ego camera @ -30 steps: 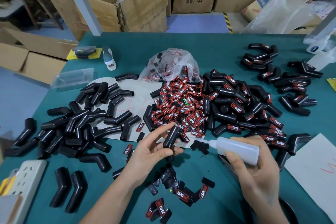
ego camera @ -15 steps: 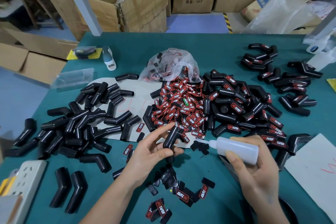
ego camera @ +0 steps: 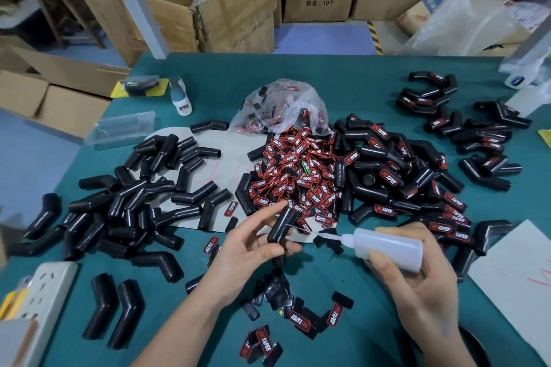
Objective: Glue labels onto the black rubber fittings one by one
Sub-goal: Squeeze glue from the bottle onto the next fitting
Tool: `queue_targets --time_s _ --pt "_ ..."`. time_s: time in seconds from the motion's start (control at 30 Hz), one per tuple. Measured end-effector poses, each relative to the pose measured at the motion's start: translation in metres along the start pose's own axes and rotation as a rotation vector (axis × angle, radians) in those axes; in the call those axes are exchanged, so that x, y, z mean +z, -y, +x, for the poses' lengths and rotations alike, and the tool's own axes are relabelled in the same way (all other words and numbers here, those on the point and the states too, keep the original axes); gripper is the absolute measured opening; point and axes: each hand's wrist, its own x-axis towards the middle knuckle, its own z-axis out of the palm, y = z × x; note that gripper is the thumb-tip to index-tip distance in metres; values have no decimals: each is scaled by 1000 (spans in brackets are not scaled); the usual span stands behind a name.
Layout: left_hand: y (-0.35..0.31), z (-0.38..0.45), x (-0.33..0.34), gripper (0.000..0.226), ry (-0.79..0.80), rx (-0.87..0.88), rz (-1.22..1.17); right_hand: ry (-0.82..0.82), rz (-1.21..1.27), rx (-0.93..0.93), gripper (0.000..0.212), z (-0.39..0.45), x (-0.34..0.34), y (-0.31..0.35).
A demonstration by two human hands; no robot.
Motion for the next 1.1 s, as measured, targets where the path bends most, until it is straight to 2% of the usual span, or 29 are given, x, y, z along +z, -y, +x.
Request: queue_targets --time_s 0.3,0.8,0.97,1.1 --pt "-1 -1 1 69 2 9 -17 19 -44 -55 23 1 0 3" --pt "2 0 -2 71 15 9 0 -12 -8 -44 23 1 0 3" --pt "2 0 -2 71 10 9 -1 32 -35 -63 24 0 1 3" --pt "3 0 -2 70 17 9 -14 -6 -24 -43 23 2 0 4"
